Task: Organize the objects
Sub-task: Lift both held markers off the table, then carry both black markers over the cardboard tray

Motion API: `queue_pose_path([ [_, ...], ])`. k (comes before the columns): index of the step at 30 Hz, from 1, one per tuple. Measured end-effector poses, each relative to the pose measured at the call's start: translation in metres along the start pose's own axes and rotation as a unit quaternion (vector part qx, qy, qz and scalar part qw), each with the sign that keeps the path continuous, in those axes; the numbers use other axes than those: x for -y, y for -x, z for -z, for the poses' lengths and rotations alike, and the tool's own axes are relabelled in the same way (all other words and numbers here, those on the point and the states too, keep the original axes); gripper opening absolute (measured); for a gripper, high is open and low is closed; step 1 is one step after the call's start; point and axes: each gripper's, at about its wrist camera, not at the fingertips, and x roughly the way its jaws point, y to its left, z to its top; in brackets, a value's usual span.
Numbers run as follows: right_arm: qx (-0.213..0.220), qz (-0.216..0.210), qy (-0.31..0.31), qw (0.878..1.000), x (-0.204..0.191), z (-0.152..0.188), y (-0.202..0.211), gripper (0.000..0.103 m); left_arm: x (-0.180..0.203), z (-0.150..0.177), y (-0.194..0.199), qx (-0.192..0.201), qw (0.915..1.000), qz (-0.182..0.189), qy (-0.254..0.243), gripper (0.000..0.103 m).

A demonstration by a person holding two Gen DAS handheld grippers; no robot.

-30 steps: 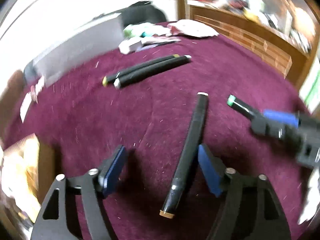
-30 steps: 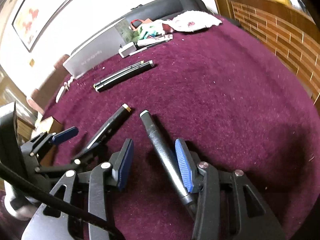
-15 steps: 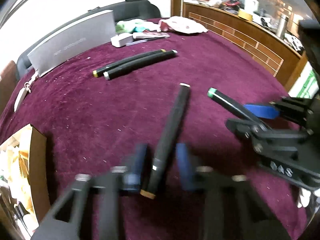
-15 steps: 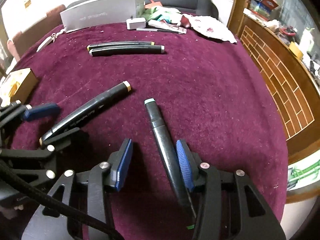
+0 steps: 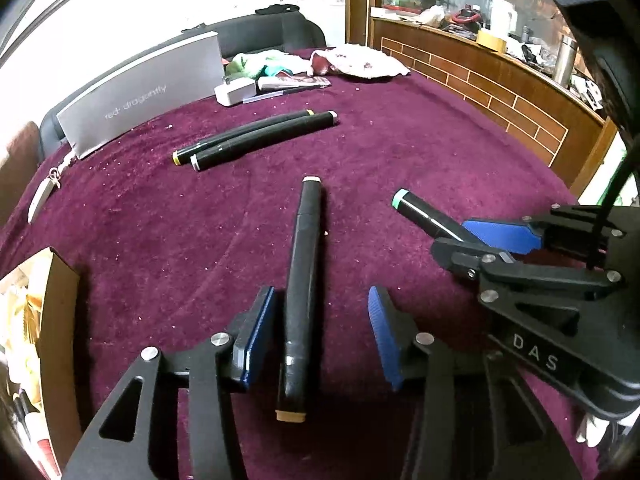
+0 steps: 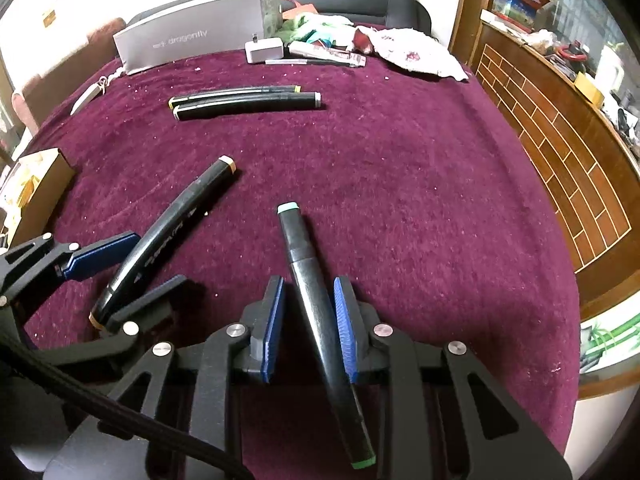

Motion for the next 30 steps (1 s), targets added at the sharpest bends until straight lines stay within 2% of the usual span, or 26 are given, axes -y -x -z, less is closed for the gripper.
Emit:
queue_pose_path([
  [1,0.001,-0.003,-0.001,1.000,0.001,0.000,0.000,0.023,-0.001,0.000,0.001,-0.002,1.0000,0.006,0.001,0.034],
  [2,0.002,-0.007,-0.003,1.000,0.002,0.000,0.001,0.023,-0.001,0.001,0.004,-0.003,0.9999,0.010,-0.002,0.018],
  [3,0.002,-0.013,-0.004,1.000,0.004,0.001,0.001,0.021,-0.001,0.002,0.005,-0.005,0.9998,0.017,-0.002,0.011],
  [5,0.004,-0.019,-0.009,1.000,0.008,0.002,0.002,0.016,-0.002,0.006,0.009,-0.009,0.9995,0.032,0.002,0.011],
  [7,0.004,-0.033,-0.020,0.999,0.013,0.003,0.004,0.013,0.001,0.011,0.011,-0.008,0.9995,0.031,-0.002,0.011],
  [18,0.017,-0.072,-0.061,0.995,0.026,0.021,0.026,0.012,0.007,0.031,0.028,-0.005,0.9986,0.051,0.012,0.011],
  [25,0.026,-0.083,-0.059,0.994,0.016,0.030,0.043,0.012,0.006,0.048,0.044,0.001,0.9977,0.063,0.026,0.011],
  [30,0.035,-0.093,-0.058,0.993,0.007,0.036,0.055,0.013,0.002,0.056,0.064,0.022,0.9974,0.061,0.030,0.011],
])
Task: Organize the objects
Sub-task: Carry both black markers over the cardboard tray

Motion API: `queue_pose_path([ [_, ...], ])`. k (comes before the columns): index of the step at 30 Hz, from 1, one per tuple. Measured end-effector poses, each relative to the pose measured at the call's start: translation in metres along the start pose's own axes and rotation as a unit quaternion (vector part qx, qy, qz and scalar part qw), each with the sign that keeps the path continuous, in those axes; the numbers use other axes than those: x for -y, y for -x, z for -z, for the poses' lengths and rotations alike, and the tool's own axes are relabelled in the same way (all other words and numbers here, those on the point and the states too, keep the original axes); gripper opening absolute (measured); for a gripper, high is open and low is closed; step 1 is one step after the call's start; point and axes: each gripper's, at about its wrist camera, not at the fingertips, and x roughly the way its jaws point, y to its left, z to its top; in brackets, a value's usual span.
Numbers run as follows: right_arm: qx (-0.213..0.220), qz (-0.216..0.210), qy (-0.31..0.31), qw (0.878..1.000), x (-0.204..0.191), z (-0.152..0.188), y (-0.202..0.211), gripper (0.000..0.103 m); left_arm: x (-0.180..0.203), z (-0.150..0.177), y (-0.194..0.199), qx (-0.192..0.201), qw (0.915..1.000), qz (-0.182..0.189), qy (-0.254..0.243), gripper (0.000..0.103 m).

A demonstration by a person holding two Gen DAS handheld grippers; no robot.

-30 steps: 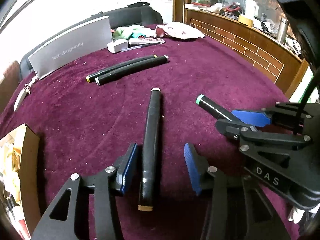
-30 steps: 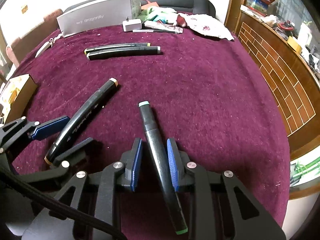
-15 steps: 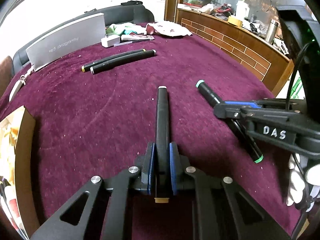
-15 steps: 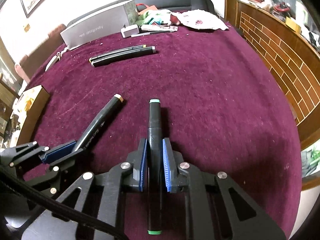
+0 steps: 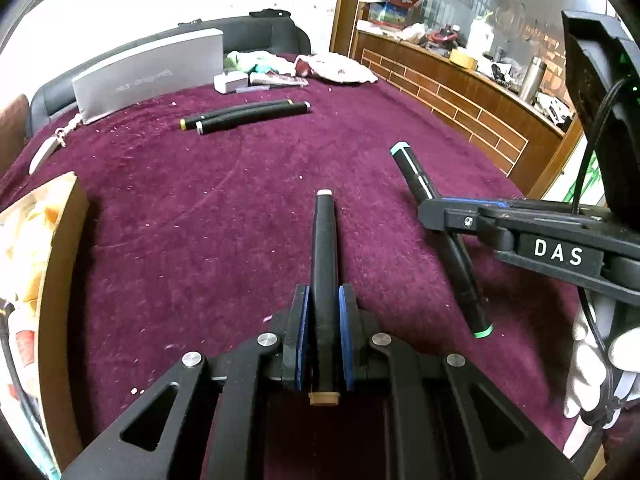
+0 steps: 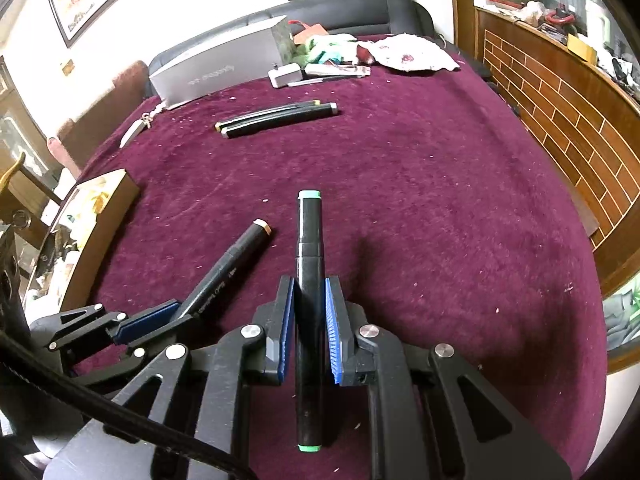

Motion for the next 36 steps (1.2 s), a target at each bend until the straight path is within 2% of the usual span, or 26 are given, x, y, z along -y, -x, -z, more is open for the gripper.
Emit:
queue_pose_path([
  [8,0.015,-0.010,0.013,1.000,-0.022,0.005,0.019,0.013,-0.002,0.007,0.032,0.033,0.9995,-0.001,-0.001,0.011],
  [21,0.050,-0.028,0.062,0.996,-0.077,0.005,0.058,0.013,-0.017,0.019,0.082,0.086,0.9962,-0.003,0.018,0.011],
  [36,0.062,-0.055,0.123,0.989,-0.159,0.005,0.076,0.013,-0.072,0.044,0.134,0.139,0.9873,-0.026,0.073,0.011],
])
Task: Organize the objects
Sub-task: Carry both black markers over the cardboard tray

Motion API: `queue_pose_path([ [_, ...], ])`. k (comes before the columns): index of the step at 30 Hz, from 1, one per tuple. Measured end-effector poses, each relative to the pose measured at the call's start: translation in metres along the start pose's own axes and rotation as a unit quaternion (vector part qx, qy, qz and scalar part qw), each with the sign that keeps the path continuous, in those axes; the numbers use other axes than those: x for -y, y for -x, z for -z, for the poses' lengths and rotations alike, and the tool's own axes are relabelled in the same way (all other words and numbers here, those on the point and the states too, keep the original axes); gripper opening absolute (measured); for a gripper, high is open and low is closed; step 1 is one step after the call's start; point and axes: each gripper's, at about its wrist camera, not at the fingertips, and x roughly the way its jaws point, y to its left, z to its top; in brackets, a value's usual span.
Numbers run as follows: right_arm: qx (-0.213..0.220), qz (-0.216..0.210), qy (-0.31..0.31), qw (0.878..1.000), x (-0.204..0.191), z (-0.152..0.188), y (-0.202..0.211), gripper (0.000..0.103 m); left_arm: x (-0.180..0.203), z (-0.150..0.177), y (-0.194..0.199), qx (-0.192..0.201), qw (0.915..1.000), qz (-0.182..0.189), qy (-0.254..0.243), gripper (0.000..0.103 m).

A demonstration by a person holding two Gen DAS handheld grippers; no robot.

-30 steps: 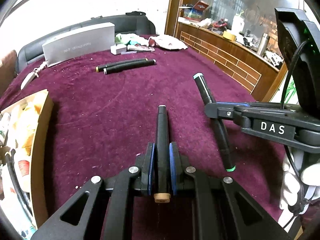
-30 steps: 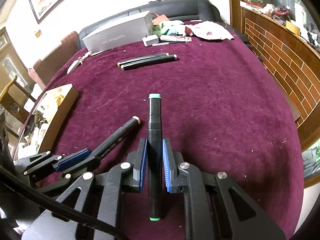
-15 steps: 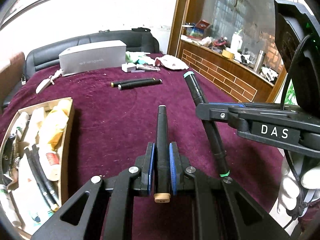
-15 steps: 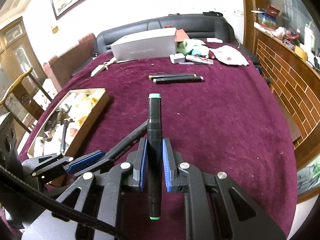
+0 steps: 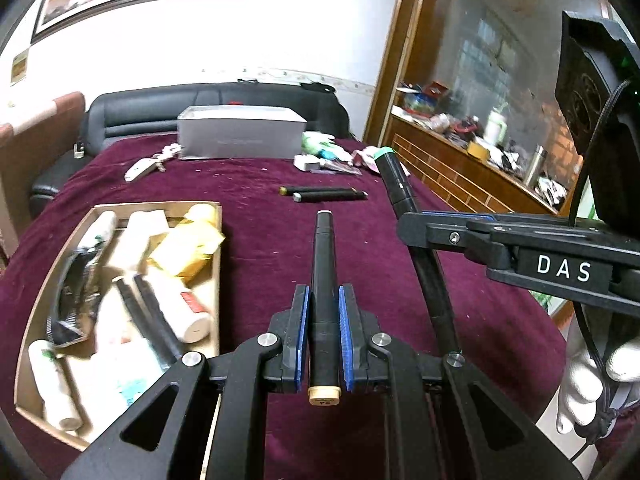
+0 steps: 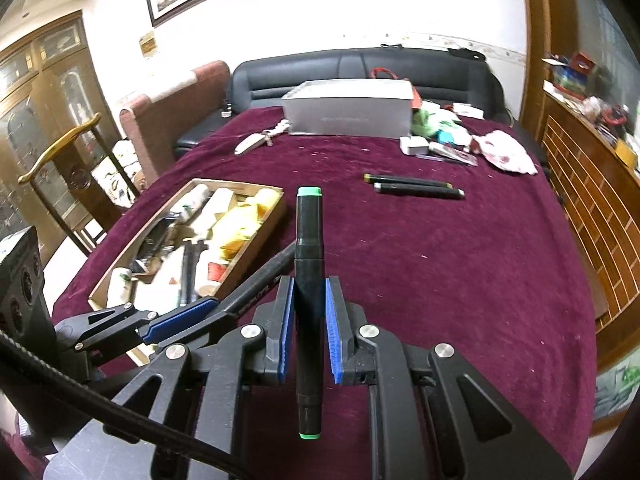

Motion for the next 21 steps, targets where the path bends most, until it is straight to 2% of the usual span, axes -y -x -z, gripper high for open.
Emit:
queue_pose_path([
  [11,-0.017,-0.052,0.033,0.998,-0.064,-0.017,-0.022,0.013,-0.083,0.012,0.038,0.032,0.9958,-0.051,0.069,0.012],
  [16,-0.030,-0.071,0.042,0.996,-0.090,-0.025,-0.040,0.013,-0.127,0.022,0.046,0.033,0.9905,-0.078,0.108,0.012],
  [21,-0.054,-0.086,0.047,0.994,-0.112,-0.029,-0.067,0.013,-0.156,0.030,0.045,0.029,0.9864,-0.093,0.132,0.012],
])
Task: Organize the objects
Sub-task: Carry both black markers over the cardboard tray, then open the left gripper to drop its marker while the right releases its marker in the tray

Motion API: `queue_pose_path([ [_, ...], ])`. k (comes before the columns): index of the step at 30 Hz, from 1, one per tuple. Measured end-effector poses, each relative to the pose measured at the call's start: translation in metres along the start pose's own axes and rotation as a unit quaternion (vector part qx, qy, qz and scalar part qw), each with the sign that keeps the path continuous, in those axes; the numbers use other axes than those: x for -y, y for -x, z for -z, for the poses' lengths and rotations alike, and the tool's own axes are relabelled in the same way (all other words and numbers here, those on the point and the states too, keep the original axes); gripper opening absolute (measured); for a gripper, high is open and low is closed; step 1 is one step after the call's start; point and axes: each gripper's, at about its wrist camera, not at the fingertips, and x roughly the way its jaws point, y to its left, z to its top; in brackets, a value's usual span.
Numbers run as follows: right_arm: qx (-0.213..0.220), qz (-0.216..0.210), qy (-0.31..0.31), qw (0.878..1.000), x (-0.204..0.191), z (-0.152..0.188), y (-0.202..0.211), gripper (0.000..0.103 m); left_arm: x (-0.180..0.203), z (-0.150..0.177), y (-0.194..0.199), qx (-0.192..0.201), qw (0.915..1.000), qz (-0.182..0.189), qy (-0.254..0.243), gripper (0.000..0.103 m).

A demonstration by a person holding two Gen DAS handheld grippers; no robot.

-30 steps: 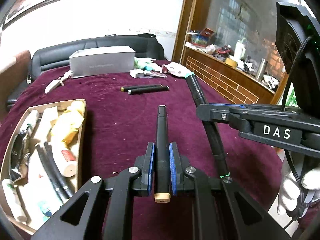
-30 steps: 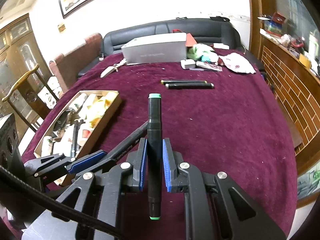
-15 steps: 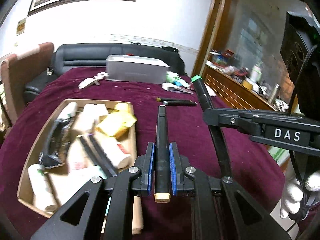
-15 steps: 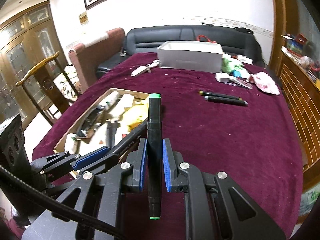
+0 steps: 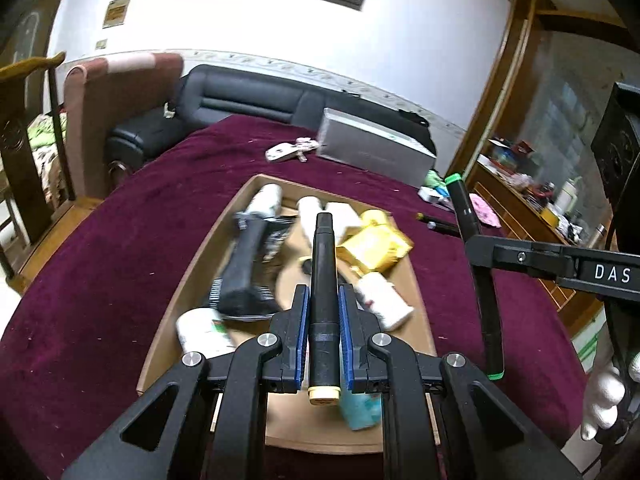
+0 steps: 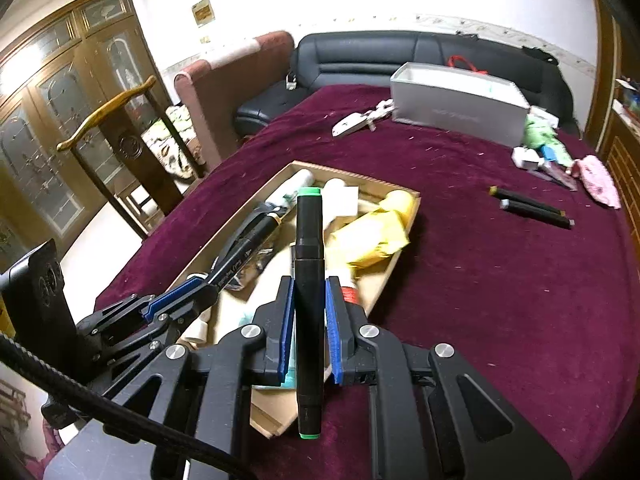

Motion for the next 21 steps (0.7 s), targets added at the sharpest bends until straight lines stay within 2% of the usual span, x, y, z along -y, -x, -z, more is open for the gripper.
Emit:
queue_pose_path([
  [10,-0.066,-0.034,-0.044,0.996,0.001,-0.012,-0.073,0.013,-0.023,0.000,-0.026,-0.026,0.9995,-0.008,0.018,0.012],
  [21,-0.114,-0.015,-0.059,0.992,0.003,-0.040,-0.133,0.013,-0.020,-0.002,-0.044,-0.056,0.9982,-0.007,0.022,0.011],
])
